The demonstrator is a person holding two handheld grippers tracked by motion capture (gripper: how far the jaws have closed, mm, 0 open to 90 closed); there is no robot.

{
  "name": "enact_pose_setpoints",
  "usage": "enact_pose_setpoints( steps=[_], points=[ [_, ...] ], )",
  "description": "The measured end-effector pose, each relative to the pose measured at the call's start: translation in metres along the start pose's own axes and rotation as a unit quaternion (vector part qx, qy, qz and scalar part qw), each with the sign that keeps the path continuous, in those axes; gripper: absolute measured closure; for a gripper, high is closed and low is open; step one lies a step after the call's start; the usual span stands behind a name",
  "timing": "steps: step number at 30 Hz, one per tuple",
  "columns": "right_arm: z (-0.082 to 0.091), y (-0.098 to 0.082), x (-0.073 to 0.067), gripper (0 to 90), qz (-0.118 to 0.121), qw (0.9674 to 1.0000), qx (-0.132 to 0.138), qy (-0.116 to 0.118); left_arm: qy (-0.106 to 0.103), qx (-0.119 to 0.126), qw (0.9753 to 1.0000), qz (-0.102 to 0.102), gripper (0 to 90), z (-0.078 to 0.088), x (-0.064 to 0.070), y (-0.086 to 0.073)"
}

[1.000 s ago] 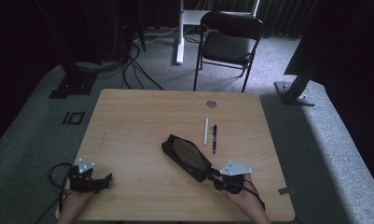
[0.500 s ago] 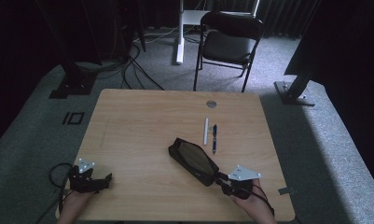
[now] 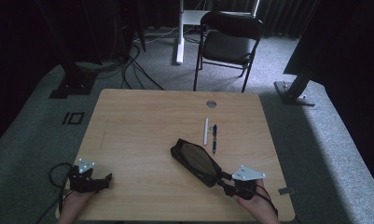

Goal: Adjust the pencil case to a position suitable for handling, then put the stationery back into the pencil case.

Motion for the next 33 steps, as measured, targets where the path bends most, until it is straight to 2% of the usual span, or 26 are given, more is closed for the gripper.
enact_pose_setpoints(
  steps=[6, 10, 14, 16, 24, 28, 33],
  points=[
    [0.001, 0.004, -0.003, 55.3, -0.005, 1.0, 0.004, 0.006, 0.0, 0.0, 1.0, 0.0, 0.3, 0.0, 0.0, 0.0],
    [0.004, 0.009, -0.003, 51.3, 0.001, 0.9999, 0.01, 0.009, 0.0, 0.0, 1.0, 0.0, 0.3, 0.0, 0.0, 0.0],
    [0.006, 0.014, -0.005, 50.6, 0.006, 0.9998, 0.017, 0.011, 0.0, 0.0, 1.0, 0.0, 0.4, 0.0, 0.0, 0.0],
    [0.008, 0.022, -0.005, 50.3, 0.012, 0.9995, 0.027, 0.01, 0.0, 0.0, 1.0, 0.0, 0.3, 0.0, 0.0, 0.0],
    [0.01, 0.045, -0.006, 48.5, 0.013, 0.9984, 0.051, 0.02, 0.0, 0.0, 1.0, 0.0, 0.3, 0.0, 0.0, 0.0],
    [0.008, 0.057, -0.003, 48.5, 0.019, 0.9979, 0.061, 0.012, 0.0, 0.0, 1.0, 0.0, 0.3, 0.0, 0.0, 0.0],
    [0.003, 0.071, 0.003, 49.8, 0.008, 0.997, 0.076, 0.009, 0.0, 0.001, 1.0, 0.001, 0.4, 0.0, 0.0, 0.0]
  ],
)
Point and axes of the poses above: each handheld gripper's, and its own axes: z roughly backward along the jaws, y roughly out of its top, x roughly to its right, the point moved 5 cm from there along -z, roughly forward along the jaws, and after that the axes turned 7 degrees about -z, right-handed, at the moved point
